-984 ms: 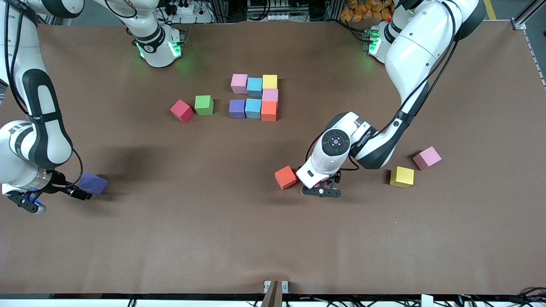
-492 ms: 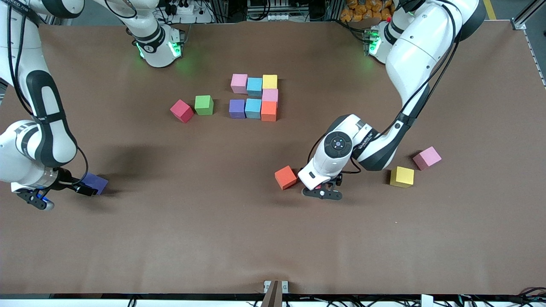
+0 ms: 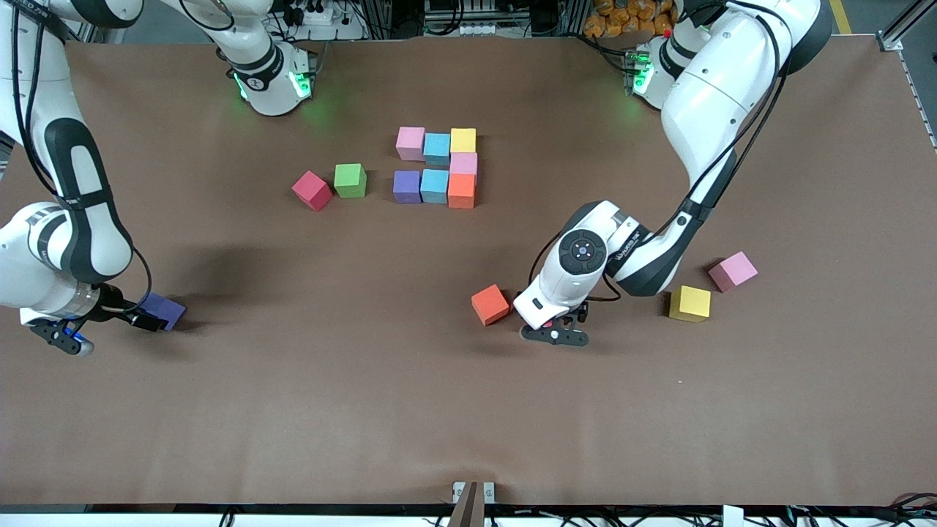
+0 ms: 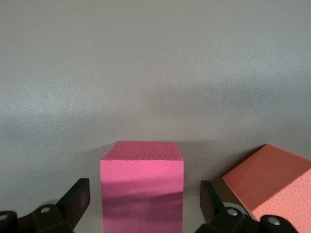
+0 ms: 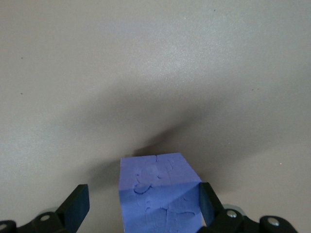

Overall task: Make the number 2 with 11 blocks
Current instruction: 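Grasp the purple cube with the right gripper while the left gripper grasps pink, then carry the pink cube to the figure while the right gripper lifts purple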

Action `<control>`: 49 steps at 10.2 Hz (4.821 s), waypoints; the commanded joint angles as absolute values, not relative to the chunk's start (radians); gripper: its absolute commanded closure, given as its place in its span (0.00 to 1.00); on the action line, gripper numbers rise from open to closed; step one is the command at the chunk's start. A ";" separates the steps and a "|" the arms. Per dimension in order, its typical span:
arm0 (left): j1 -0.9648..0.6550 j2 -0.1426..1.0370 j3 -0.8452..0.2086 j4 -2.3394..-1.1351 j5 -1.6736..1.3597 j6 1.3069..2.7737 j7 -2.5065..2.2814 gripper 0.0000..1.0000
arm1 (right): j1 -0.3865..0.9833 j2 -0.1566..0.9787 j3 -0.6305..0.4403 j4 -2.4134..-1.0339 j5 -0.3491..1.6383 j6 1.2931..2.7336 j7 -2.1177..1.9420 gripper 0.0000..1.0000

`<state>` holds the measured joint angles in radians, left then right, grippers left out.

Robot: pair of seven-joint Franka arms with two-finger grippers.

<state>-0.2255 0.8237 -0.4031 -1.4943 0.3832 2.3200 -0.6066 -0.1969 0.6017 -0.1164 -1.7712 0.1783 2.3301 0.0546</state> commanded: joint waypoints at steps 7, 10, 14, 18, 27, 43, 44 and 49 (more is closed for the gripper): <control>-0.229 0.851 -0.402 -1.486 0.420 2.372 -0.589 0.60 | -0.199 0.566 -0.113 -1.821 0.179 2.336 0.028 0.00; -0.229 0.853 -0.402 -1.486 0.419 2.372 -0.606 1.00 | -0.201 0.565 -0.114 -1.827 0.178 2.339 -0.003 0.01; -0.232 0.825 -0.399 -1.488 0.422 2.361 -0.673 1.00 | -0.196 0.566 -0.114 -1.864 0.178 2.371 -0.047 0.03; -0.242 0.737 -0.423 -1.485 0.411 2.238 -0.779 1.00 | -0.190 0.566 -0.115 -1.864 0.178 2.364 -0.058 0.48; -0.412 0.681 -0.454 -1.483 0.405 2.174 -1.072 1.00 | -0.184 0.494 -0.123 -1.862 0.178 2.355 -0.153 0.65; -0.822 0.919 -0.325 -1.286 0.407 2.259 -1.331 1.00 | 0.025 0.385 -0.117 -1.867 0.184 2.281 -0.285 0.60; -0.862 0.928 -0.290 -1.279 0.407 2.260 -1.333 1.00 | 0.037 0.385 -0.117 -1.867 0.184 2.281 -0.288 0.59; -0.914 0.963 -0.261 -1.278 0.407 2.310 -1.339 1.00 | 0.057 0.357 -0.117 -1.873 0.187 2.263 -0.285 0.59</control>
